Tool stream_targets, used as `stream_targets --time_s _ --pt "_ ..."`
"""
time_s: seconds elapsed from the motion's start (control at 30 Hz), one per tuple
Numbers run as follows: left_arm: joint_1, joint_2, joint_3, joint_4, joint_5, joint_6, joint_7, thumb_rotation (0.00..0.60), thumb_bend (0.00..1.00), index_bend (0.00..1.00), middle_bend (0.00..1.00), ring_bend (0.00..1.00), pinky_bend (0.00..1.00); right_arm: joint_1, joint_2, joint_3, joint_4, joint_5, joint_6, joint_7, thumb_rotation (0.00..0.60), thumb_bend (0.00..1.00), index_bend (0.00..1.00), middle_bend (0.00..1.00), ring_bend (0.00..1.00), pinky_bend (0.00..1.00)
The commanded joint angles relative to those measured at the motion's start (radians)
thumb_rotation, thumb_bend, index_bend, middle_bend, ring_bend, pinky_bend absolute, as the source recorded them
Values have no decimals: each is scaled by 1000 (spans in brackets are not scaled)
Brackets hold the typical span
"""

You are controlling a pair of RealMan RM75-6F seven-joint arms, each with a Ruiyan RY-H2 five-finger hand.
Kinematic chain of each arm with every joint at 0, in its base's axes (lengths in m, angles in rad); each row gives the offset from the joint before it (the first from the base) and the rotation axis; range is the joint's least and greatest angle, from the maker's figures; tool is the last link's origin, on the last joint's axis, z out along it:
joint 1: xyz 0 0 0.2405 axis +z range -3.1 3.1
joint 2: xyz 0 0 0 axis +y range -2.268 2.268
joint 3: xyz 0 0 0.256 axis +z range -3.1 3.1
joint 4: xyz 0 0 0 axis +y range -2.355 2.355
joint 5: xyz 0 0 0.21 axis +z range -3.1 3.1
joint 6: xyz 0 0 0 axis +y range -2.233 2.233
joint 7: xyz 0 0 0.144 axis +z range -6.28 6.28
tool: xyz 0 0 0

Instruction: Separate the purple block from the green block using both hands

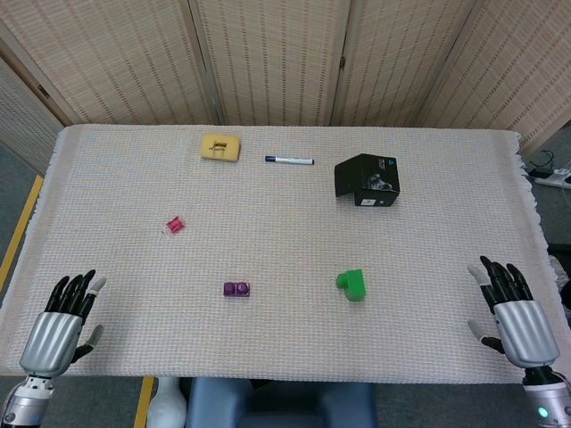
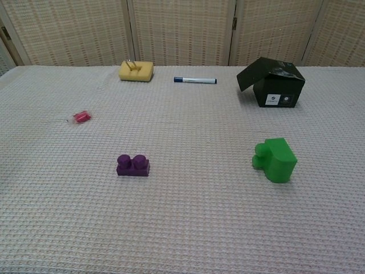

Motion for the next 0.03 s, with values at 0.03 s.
stream_targets --time_s 0.03 --pt "13 -8 -11 -3 -12 -18 60 600 426 31 0 0 0 -2 -7 7 0 -10 -10 -9 600 302 0 0 0 0"
